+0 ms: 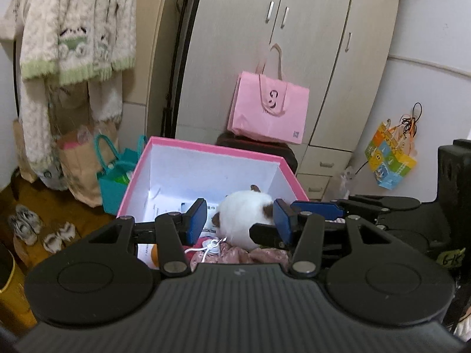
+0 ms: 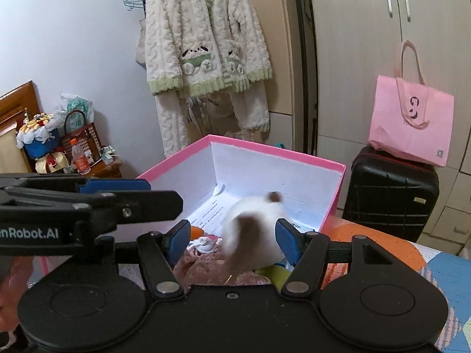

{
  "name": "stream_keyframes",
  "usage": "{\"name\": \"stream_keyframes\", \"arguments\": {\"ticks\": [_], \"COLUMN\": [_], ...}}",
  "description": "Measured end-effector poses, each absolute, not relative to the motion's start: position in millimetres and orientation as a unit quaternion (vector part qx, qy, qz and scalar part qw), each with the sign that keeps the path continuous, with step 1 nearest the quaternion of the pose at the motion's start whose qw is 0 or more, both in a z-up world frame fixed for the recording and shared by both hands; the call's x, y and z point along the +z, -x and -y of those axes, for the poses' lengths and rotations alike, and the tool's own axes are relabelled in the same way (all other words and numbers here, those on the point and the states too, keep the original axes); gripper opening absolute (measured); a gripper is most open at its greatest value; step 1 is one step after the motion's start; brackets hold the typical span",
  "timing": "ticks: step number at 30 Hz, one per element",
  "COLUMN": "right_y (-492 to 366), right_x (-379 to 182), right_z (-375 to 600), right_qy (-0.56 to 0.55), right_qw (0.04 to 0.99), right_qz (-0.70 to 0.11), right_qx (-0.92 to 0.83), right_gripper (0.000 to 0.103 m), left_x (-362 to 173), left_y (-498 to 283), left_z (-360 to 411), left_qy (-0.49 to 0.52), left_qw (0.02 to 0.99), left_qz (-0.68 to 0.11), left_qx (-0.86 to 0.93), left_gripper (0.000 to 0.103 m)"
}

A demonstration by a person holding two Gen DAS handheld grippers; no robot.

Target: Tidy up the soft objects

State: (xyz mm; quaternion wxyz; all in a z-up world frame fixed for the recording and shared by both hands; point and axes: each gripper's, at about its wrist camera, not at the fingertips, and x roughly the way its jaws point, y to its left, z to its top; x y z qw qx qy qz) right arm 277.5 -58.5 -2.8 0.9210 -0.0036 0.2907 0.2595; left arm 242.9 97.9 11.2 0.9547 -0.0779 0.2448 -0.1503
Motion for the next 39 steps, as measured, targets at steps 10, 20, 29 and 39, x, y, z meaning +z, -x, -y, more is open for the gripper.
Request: {"name": "stream_keyframes", "arguments": {"ticks": [10, 20, 29, 39], "right_y": [-241.8, -196.2, -154.2, -97.3], "right_x": [5.4, 18.7, 30.6, 42.8], "right_z": [68.4, 78.9, 112.2, 139.5], "right_qy": [0.020, 0.049, 0.021, 0.013], "right_qw": [0.928, 0.940, 0.949, 0.962], "right_qz": [-0.274, -0.254, -0.240, -0.211], "right_qx": [0.251, 0.223, 0.203, 0.175], "right_gripper": [0.069, 0.069, 0.072, 0.081], "left_x": [19.1, 28.4, 40.6, 47.4], "left_y": [-209.7, -172.5, -133.5, -89.0], "left_z": [-89.2, -85.5, -72.5, -53.5], "left_qy": [0.064, 0.059, 0.042, 0.032], "left_qw": [0.957, 0.957, 0.960, 0.960], "left_qz": [-0.233, -0.229, -0.216, -0.204], "left_qx": [-0.163, -0.168, -0.174, -0.191], "left_gripper": [0.050, 0.059, 0.064, 0.071]}}
